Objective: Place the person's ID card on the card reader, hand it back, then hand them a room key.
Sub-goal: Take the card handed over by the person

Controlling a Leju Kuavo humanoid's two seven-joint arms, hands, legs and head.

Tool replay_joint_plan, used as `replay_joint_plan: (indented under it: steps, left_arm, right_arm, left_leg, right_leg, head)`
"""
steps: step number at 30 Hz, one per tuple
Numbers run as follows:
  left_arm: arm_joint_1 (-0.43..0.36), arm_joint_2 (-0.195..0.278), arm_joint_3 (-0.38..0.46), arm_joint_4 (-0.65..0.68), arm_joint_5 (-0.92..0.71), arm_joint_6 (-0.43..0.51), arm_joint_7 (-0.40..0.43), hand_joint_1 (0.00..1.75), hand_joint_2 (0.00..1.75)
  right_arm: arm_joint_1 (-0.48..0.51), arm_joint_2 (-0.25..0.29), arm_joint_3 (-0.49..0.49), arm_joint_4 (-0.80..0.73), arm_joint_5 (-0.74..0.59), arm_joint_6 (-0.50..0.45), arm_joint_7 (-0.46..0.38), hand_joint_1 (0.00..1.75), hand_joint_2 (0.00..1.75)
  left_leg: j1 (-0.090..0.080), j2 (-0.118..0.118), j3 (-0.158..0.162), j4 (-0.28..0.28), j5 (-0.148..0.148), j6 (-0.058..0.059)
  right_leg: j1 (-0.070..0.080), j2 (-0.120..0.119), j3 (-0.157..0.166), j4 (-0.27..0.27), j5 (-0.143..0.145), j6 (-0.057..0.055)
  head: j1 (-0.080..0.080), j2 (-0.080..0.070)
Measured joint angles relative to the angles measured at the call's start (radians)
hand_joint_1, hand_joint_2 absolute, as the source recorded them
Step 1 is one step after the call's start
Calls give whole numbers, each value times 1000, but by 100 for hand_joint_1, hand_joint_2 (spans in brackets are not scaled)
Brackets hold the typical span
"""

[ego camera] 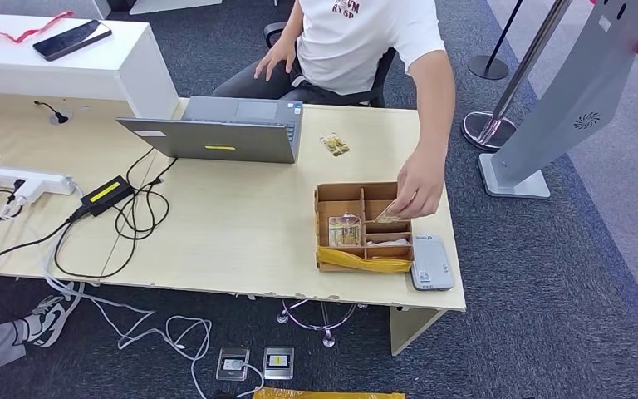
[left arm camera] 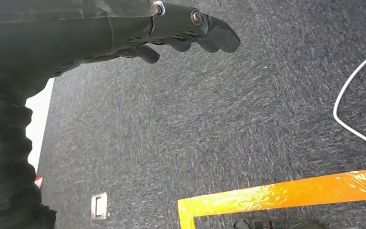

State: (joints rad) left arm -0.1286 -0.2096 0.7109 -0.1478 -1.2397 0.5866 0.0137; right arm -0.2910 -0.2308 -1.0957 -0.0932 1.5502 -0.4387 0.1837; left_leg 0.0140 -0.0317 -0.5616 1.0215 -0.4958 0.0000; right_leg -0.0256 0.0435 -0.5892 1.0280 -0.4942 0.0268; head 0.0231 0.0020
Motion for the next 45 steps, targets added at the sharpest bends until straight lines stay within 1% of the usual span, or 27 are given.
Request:
replay_joint_plan:
  steps: [3, 5, 7, 8, 9, 10, 11, 12, 13, 14, 15, 17, 19, 23, 27, 31, 35, 40, 45]
  left_arm:
    - [0, 0, 13, 2, -12, 0, -6, 0, 175]
    - [0, 0, 22, 2, -20, 0, -10, 0, 175]
    - [0, 0, 29, 2, -30, 0, -13, 0, 175]
    - [0, 0, 32, 2, -37, 0, -14, 0, 175]
    - [-1, 0, 37, 2, -45, -1, -15, 0, 175]
    - [-1, 0, 42, 2, -55, -2, -16, 0, 175]
    - [-1, 0, 47, 2, -66, -4, -16, 0, 175]
    - [0, 0, 52, 2, -79, -7, -17, 0, 175]
    - [0, 0, 58, 2, -91, -8, -19, 0, 175]
    - [1, 0, 64, 2, -100, -10, -21, 0, 175]
    - [1, 1, 71, 2, -109, -10, -24, 0, 175]
    - [-2, 1, 86, 2, -130, -9, -31, 0, 175]
    - [-6, 1, 100, 2, -154, -8, -40, 0, 175]
    - [-7, 1, 121, 4, -177, -6, -56, 0, 175]
    - [-7, 1, 131, 6, -197, -2, -65, 0, 175]
    - [-8, 1, 148, 9, -233, 3, -72, 0, 175]
    - [-9, 1, 165, 12, -269, 5, -79, 0, 175]
    - [-10, 1, 183, 14, -291, 6, -79, 0, 175]
    - [-10, 1, 201, 15, -307, 6, -79, 0, 175]
  right_arm:
    - [-55, -109, -8, -18, 1, -27, -5, 0, 175]
    - [-96, -174, -10, -33, 1, -17, -3, 0, 175]
    - [-132, -232, -9, -62, -17, 39, 9, 0, 175]
    - [-142, -255, -7, -88, -46, 97, 25, 0, 175]
    - [-139, -271, -2, -128, -100, 174, 58, 0, 175]
    - [-119, -284, 10, -182, -187, 259, 117, 0, 175]
    - [-81, -298, 32, -252, -306, 335, 201, 0, 175]
    - [-28, -315, 64, -339, -443, 389, 301, 0, 175]
    - [23, -337, 103, -436, -572, 416, 391, 0, 175]
    - [63, -363, 144, -531, -666, 425, 454, 0, 175]
    - [88, -389, 184, -622, -721, 428, 488, 0, 175]
    - [111, -435, 261, -781, -747, 442, 499, 0, 175]
    - [125, -467, 335, -926, -751, 462, 501, 0, 175]
    - [125, -519, 467, -1150, -767, 474, 504, 0, 175]
    - [86, -560, 575, -1290, -782, 477, 506, 0, 175]
    - [-1, -592, 696, -1394, -774, 482, 506, 0, 175]
    - [-111, -622, 839, -1455, -763, 480, 506, 0, 175]
    - [-219, -643, 997, -1483, -743, 483, 507, 0, 175]
    - [-297, -648, 1110, -1484, -756, 475, 508, 0, 175]
  left_leg:
    - [-2, 0, 0, 0, 0, 2]
    - [-3, 0, 0, 0, 1, 2]
    - [-3, -1, 0, 0, 1, 3]
    - [-3, -2, 0, 0, 1, 4]
    - [-3, -3, 0, 1, 1, 4]
    - [-3, -6, 0, 1, 1, 6]
    - [-3, -11, 0, 1, 1, 7]
    - [-6, -17, -1, 1, 1, 9]
    - [-9, -20, -3, 1, 1, 10]
    - [-13, -20, -5, 0, 1, 11]
    - [-16, -14, -10, 0, 0, 11]
    - [-16, 0, -14, -1, -7, 10]
    - [-16, 5, -13, -1, -11, 11]
    - [-16, 0, -13, -1, -6, 14]
    - [-15, -8, -16, 0, -4, 14]
    - [-15, -9, -17, 0, -4, 14]
    - [-15, -9, -17, 0, -4, 14]
    - [-15, -10, -17, 0, -4, 14]
    - [-15, -10, -17, 0, -4, 14]
  right_leg:
    - [-2, 0, 0, 0, 1, 2]
    - [-3, 0, 0, 0, 1, 2]
    - [-3, -1, 0, 0, 1, 3]
    - [-3, -2, 0, 0, 1, 3]
    - [-3, -3, 0, -1, 1, 4]
    - [-3, -6, 2, -2, -1, 6]
    - [-3, -11, 4, -2, -2, 8]
    - [-6, -17, 5, -1, -5, 10]
    - [-9, -20, 5, 2, -6, 12]
    - [-13, -19, 3, 5, -7, 13]
    - [-16, -13, 0, 8, -8, 13]
    - [-17, 1, 0, 8, -8, 12]
    - [-16, 6, 2, 7, -10, 11]
    - [-16, -1, 3, 7, -9, 12]
    - [-16, -9, 3, 7, -9, 13]
    - [-15, -9, 2, 7, -10, 13]
    - [-15, -9, 1, 7, -10, 13]
    - [-15, -11, 2, 7, -10, 13]
    - [-15, -10, 1, 7, -10, 13]
  head:
    - [0, 0]
    - [0, 0]
    - [0, 0]
    - [0, 0]
    - [0, 0]
    - [0, 0]
    - [0, 0]
    - [0, 0]
    - [0, 0]
    - [-1, 0]
    - [-1, 0]
    - [0, 0]
    - [0, 0]
    - [0, 0]
    - [0, 0]
    - [0, 0]
    - [-1, 0]
    - [0, 0]
    - [0, 0]
